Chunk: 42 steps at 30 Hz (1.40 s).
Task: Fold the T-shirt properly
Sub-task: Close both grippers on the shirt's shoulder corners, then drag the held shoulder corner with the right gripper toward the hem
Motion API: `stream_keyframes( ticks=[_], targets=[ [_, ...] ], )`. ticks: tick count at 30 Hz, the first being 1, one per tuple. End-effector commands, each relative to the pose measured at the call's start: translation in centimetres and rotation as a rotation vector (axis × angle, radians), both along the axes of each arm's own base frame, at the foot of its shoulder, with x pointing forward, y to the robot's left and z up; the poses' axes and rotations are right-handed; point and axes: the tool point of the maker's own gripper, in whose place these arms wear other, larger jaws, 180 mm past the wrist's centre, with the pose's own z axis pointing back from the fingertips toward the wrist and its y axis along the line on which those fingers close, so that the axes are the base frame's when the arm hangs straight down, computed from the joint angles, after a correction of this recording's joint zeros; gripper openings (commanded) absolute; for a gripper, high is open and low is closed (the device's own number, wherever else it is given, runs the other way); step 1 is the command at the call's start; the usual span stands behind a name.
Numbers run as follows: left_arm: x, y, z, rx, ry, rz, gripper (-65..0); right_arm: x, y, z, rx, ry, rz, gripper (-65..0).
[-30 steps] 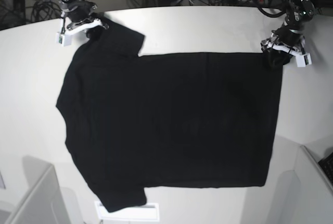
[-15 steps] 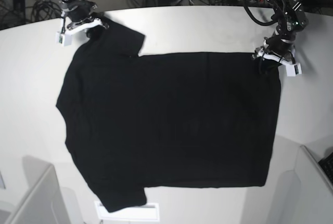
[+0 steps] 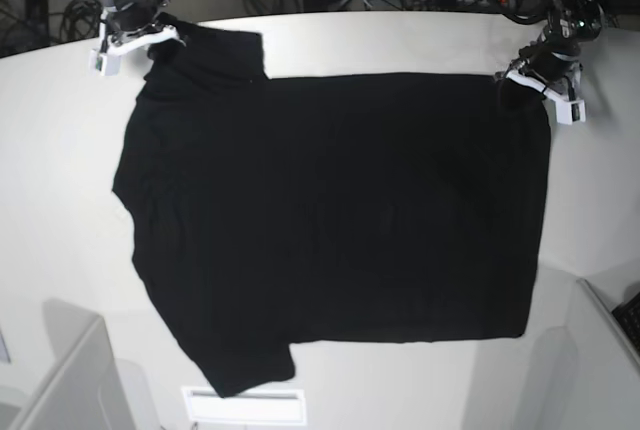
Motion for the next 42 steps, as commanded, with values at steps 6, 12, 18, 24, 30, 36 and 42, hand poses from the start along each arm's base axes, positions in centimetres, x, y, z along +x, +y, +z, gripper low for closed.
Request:
stream_keyframes(
  ticks=[6,12,18,24,30,36,42],
  targets=[
    [-1.5,0.2,2.1,0.059,-0.022,-0.037,-65.0,-1.1,0.5,2.0,-0.01,-0.026,0.019,-65.0],
    [-3.8,-0.6,2.9,0.089,0.006,-0.081,-65.0,-1.7,1.1,3.3,-0.011,-0.039,0.037,-65.0],
    [-2.9,-1.1,4.5,0.11,-0.038,-0.102,-65.0,0.5,1.5,5.0,-0.011,-0.114,0.05,-65.0],
    [-1.7,-0.6,5.8,0.13,-0.074,-0.059,-65.0,3.5,2.8,6.1,0.009,-0.188,0.081,-65.0],
    [0.0,0.3,6.2,0.13,-0.103,0.005,-65.0,6.2,3.9,6.9,0.034,-0.212,0.124,-65.0],
    [0.7,0.2,6.0,0.115,-0.053,-0.003,-65.0,9.0,4.7,7.8,0.055,-0.222,0.169,-65.0],
    [2.0,0.3,6.4,0.107,-0.061,0.021,-65.0,11.1,5.3,9.0,0.065,-0.254,0.196,-65.0]
  ],
)
